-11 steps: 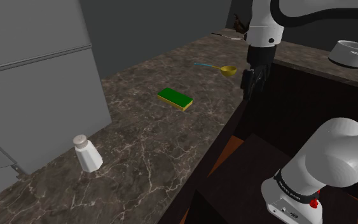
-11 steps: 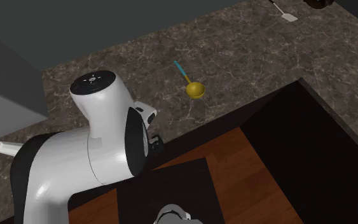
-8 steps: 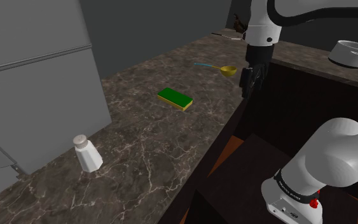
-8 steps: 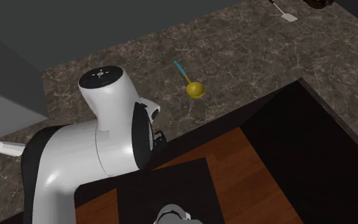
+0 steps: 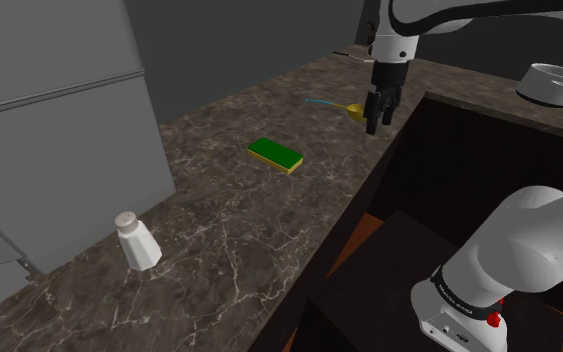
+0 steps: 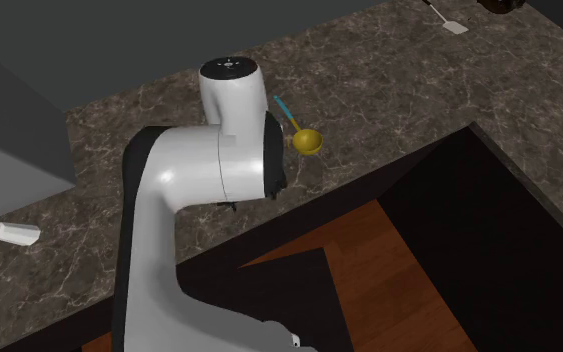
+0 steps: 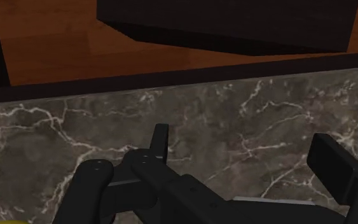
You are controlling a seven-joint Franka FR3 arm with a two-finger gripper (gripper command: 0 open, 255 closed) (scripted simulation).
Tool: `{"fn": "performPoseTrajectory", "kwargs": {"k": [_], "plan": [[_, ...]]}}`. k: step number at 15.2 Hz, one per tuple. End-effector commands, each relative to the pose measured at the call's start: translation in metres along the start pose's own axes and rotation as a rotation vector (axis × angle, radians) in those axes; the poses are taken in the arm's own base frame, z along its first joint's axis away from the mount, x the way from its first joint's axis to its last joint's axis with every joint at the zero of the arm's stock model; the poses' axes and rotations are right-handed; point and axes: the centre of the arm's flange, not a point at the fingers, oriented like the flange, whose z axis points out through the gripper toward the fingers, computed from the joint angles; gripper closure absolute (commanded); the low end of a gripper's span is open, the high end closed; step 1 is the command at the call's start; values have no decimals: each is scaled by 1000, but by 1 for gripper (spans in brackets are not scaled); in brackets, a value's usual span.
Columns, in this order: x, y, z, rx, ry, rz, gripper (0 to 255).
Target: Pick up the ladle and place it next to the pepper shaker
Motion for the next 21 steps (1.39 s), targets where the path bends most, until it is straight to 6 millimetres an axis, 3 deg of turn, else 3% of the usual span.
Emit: {"fn": "performPoseTrajectory", "kwargs": {"k": [1, 21], "plan": [[16, 20, 0, 7, 8, -14, 0], [203, 200, -6, 82, 87, -144, 0]]}}
